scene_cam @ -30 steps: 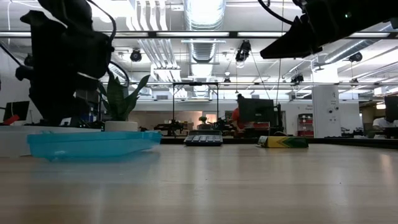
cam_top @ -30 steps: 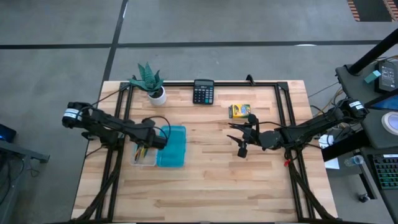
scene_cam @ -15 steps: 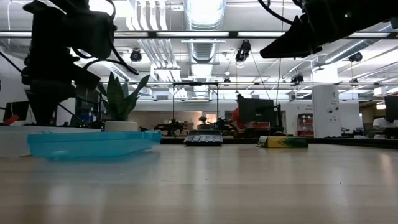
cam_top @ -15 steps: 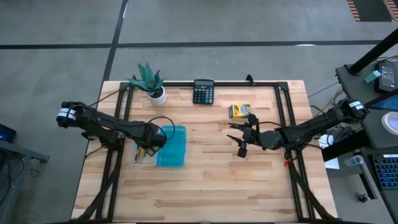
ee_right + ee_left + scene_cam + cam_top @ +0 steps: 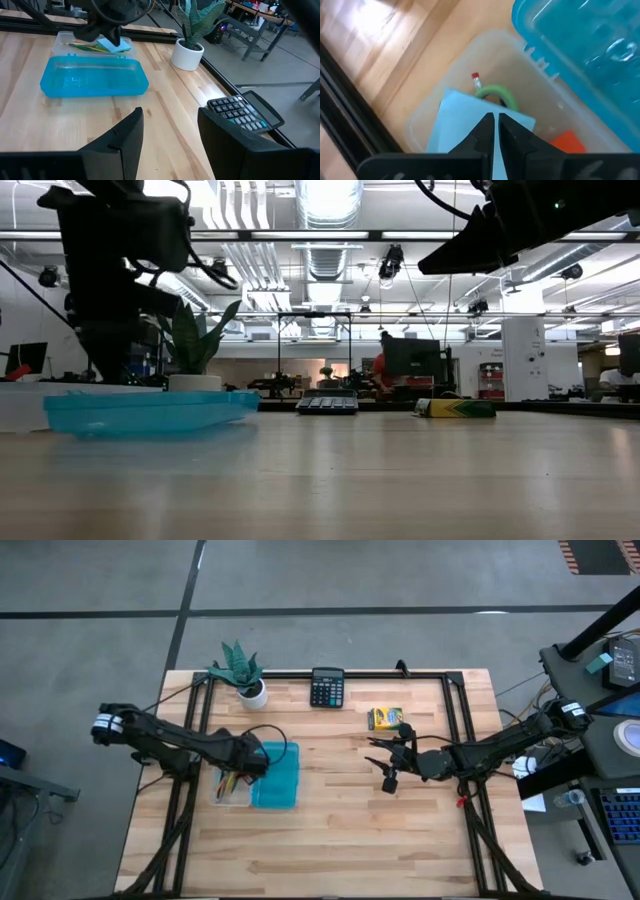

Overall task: Pack school essentials
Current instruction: Put the light blue sticky notes into the blue supply box, then put the yellow crayon box into the blue supply box

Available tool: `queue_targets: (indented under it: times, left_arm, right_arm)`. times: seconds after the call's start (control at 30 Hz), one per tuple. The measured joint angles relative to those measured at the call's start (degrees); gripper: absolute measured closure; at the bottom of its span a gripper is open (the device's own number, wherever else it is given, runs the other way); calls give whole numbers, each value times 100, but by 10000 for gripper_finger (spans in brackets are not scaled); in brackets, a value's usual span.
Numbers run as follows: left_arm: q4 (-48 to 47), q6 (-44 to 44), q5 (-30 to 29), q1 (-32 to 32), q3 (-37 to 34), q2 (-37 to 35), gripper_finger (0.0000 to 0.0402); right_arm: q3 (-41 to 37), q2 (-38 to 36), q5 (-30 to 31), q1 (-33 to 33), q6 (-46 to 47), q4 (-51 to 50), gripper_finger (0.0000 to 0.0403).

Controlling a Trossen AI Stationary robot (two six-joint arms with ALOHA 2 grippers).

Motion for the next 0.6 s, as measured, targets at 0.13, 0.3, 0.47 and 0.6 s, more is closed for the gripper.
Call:
queue_targets:
  times: [0.13, 0.3, 0.47, 0.6]
  left_arm:
    - [98, -151, 3, 3, -134, 114, 394]
    - [535, 165, 240, -62, -150, 202, 394]
    - [564, 786, 357, -151, 63, 67, 394]
    - [513, 909, 505, -159, 97, -131, 394]
  right_arm:
    - [0, 0, 0, 0, 0, 0, 227]
    - [0, 0, 0, 0, 2, 2, 227]
    - [0, 0, 0, 0, -3, 2, 227]
    - [0, 0, 0, 0, 0, 2, 227]
